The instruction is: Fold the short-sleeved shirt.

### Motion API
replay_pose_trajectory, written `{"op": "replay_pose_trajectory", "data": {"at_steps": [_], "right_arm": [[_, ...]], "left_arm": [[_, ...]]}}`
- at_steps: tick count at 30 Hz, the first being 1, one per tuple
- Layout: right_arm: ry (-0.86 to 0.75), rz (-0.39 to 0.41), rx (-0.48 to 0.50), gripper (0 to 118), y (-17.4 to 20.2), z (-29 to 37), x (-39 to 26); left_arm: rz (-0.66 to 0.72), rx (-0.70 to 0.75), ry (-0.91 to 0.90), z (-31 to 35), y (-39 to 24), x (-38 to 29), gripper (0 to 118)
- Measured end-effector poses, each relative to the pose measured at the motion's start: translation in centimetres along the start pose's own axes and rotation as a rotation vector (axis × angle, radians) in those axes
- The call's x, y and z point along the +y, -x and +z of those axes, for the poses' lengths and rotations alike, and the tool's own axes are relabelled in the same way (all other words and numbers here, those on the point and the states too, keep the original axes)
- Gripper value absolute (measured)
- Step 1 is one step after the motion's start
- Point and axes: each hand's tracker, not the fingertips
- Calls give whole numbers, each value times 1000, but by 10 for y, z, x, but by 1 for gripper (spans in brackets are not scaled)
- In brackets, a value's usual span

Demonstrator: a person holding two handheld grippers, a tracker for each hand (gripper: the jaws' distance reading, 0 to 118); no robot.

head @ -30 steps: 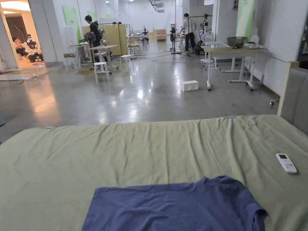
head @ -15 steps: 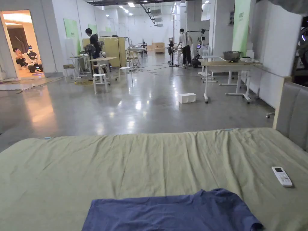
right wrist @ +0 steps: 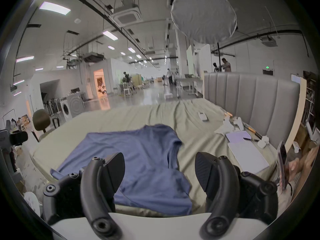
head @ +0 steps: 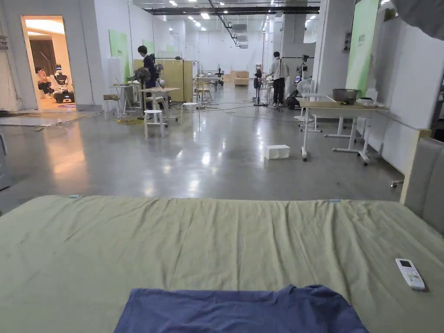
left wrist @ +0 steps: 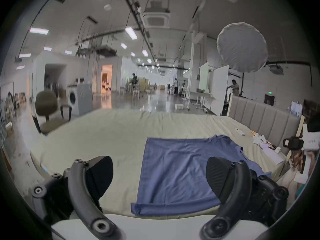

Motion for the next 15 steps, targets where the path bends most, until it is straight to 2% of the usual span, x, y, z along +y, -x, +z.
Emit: {"op": "replay_pose_trajectory", "data": {"at_steps": [2, 3, 5, 6, 7, 9, 11, 15], "right_arm": [[-24, 15, -6, 84, 9, 8, 11], [-33, 22, -14, 75, 12, 10, 15], [-53, 32, -14, 42, 17, 15, 21], [-64, 36, -4, 17, 18, 17, 22], [-68, 33, 2, 6, 18, 16, 23], [-64, 19, 20, 0, 20, 17, 24], [-64, 15, 39, 0, 21, 17, 23], [-61, 47, 18, 0, 30, 20, 25]], "left_arm": [[-6, -6, -55, 11, -11, 11, 89], [-2, -22, -74, 16, -15, 15, 72], [-7, -34, -86, 20, -19, 19, 33], [-22, -24, -95, 22, -23, 20, 7], [-26, -17, -97, 23, -25, 20, 6], [-25, -44, -95, 26, -24, 20, 1], [-21, -49, -86, 27, -26, 18, 1], [-14, -50, -57, 26, -24, 15, 0]]}}
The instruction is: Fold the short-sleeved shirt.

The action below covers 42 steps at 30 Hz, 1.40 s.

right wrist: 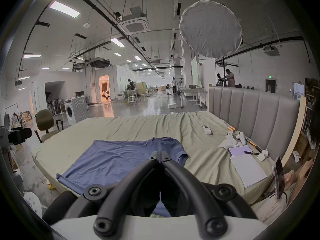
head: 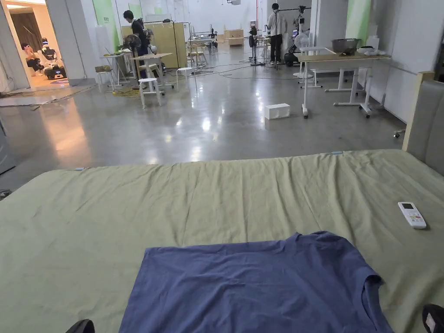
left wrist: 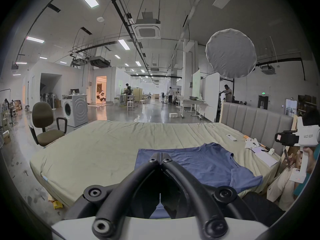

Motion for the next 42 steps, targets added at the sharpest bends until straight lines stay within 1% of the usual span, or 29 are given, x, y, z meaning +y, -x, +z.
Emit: {"op": "replay_pose_trajectory", "data": {"at_steps": [4, 8, 10, 13, 14, 16, 18, 19, 20, 22, 25, 27, 29, 30, 31, 33, 34, 35, 36, 37, 38, 39, 40, 42], "right_arm": [[-11, -13, 12, 0, 1, -2, 1], [25, -62, 34, 0, 0, -14, -1], [39, -53, 28, 0, 2, -17, -4], [47, -45, 31, 0, 2, -20, -8], [52, -48, 35, 0, 1, -22, -10], [65, -44, 37, 0, 1, -26, -14], [85, -46, 35, 0, 0, -29, -19], [93, -54, 36, 0, -1, -29, -21], [104, -69, 38, 0, -6, -30, -26], [124, -94, 32, 0, -10, -31, -31], [138, -127, 15, 0, -15, -31, -35], [140, -146, 5, 0, -19, -29, -37], [144, -158, -7, 0, -22, -27, -38], [149, -164, -13, 0, -25, -26, -39], [154, -167, -17, 0, -26, -26, -39], [158, -173, -24, 0, -29, -22, -41], [160, -176, -31, 0, -31, -21, -42], [161, -178, -36, 0, -32, -21, -42], [162, -180, -41, 0, -32, -19, -43], [163, -181, -44, 0, -33, -18, -43], [165, -183, -48, 0, -34, -16, -44], [166, -187, -49, 0, -35, -15, -45], [169, -191, -49, 0, -36, -15, -47], [179, -195, -54, 0, -38, -14, -50]], "left_arm": [[-5, 12, 17, -9, 10, -7, 0], [47, 14, 82, -23, 27, -28, 0], [76, 15, 126, -31, 37, -40, 0], [83, 49, 177, -44, 49, -59, 0], [99, 50, 208, -49, 56, -65, 3], [132, 68, 238, -57, 69, -81, 38], [143, 91, 254, -63, 78, -97, 78], [138, 96, 259, -67, 82, -105, 87], [143, 101, 274, -72, 86, -113, 90], [169, 96, 352, -84, 92, -128, 90], [212, 63, 417, -99, 101, -148, 90], [179, 84, 474, -109, 101, -160, 90], [175, 72, 516, -115, 100, -170, 89], [163, 68, 514, -116, 97, -173, 86], [141, 66, 515, -117, 94, -175, 83], [48, 58, 539, -119, 85, -179, 82], [17, 50, 557, -121, 81, -181, 78], [-10, 44, 565, -122, 77, -183, 70], [-36, 19, 571, -122, 74, -183, 51], [-40, -10, 549, -122, 68, -183, 39], [-30, -13, 567, -125, 66, -181, 27], [-26, -7, 580, -129, 64, -180, 22], [-22, 7, 594, -133, 64, -179, 21], [29, -2, 608, -135, 69, -179, 18]]}}
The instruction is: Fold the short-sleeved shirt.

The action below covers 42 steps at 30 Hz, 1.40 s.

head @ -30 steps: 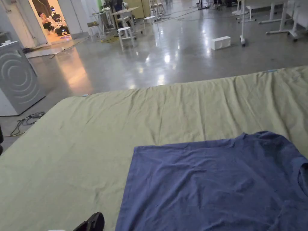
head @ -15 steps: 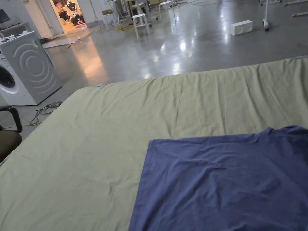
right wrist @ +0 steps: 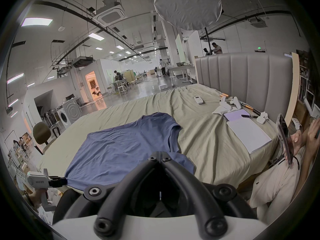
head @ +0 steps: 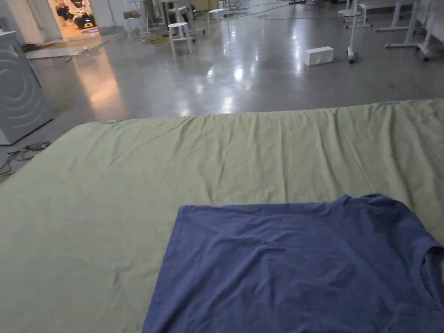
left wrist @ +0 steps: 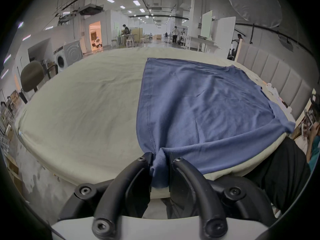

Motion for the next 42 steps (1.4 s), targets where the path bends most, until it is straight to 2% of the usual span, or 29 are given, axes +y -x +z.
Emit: {"op": "replay_pose_trajectory", "data": {"at_steps": [4, 7, 8, 10, 11, 15, 17, 22, 23, 26, 27, 29, 31, 34, 37, 40, 42], "right_arm": [[17, 5, -20, 0, -7, -2, -5], [64, -64, -79, 0, -25, -18, -20], [78, -81, -92, 5, -33, -26, -28], [140, -90, -147, 50, -45, -43, -43], [175, -96, -143, 66, -51, -52, -50], [247, -107, -115, 70, -62, -74, -71], [271, -80, -106, 74, -63, -84, -77], [334, -27, -87, 71, -59, -104, -85], [331, -19, -85, 64, -58, -107, -87], [341, 52, -84, 30, -52, -113, -90], [359, 72, -64, 24, -51, -116, -91], [376, 88, -55, 20, -51, -120, -92], [371, 86, -50, 8, -54, -119, -90], [367, 14, -25, 6, -61, -116, -89], [341, -20, -12, 5, -63, -109, -88], [283, -47, 0, 5, -63, -94, -85], [238, -62, 14, 5, -62, -84, -81]], "left_arm": [[-78, 15, 12, 0, -6, 0, 16], [-62, 3, 49, -4, -4, 7, 15], [-58, 0, 55, -5, -3, 7, 15], [-63, -1, 55, -4, -4, 5, 15], [-71, 1, 53, -4, -5, 6, 15], [-66, 4, 55, -5, -4, 7, 15], [-63, 5, 56, -5, -4, 7, 15], [-57, -5, 71, -6, -4, 10, 15], [-60, -5, 72, -6, -5, 11, 15], [-60, -5, 72, -6, -5, 11, 15], [-54, -5, 72, -7, -5, 12, 15], [-49, -5, 73, -7, -5, 12, 15], [-47, -6, 73, -7, -4, 12, 15], [-47, -6, 72, -6, -4, 11, 15], [-43, -6, 55, 0, -5, 9, 12], [-47, -20, -68, 16, -1, 0, 12], [-4, -16, -86, 25, -1, 1, 12]]}}
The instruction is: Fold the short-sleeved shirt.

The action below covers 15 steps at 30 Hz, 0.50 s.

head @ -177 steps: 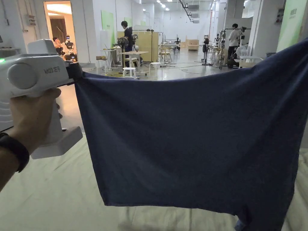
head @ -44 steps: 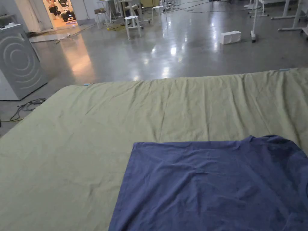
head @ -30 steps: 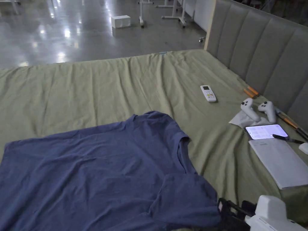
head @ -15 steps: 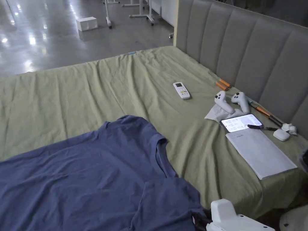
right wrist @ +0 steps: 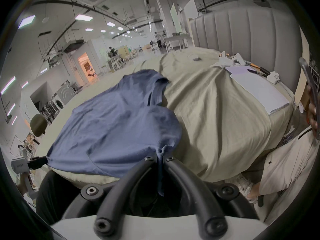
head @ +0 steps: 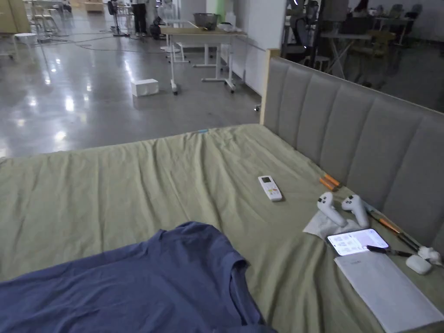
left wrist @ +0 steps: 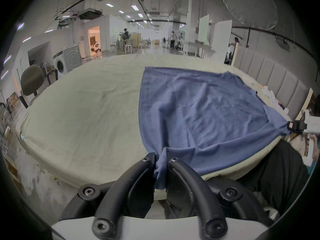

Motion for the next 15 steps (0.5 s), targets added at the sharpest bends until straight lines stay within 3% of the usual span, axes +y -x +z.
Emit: {"op": "replay_pose_trajectory", "data": {"at_steps": [2, 10, 15], "right_arm": [[-55, -21, 28, 4, -1, 9, 1], [-101, -46, -6, 3, 0, 23, 7], [-105, -15, -22, 3, 5, 38, 7]], "left_arm": [[50, -24, -19, 9, 0, 4, 12], [51, -46, -60, 21, 2, 15, 10], [56, -67, -64, 36, -2, 17, 10]]}}
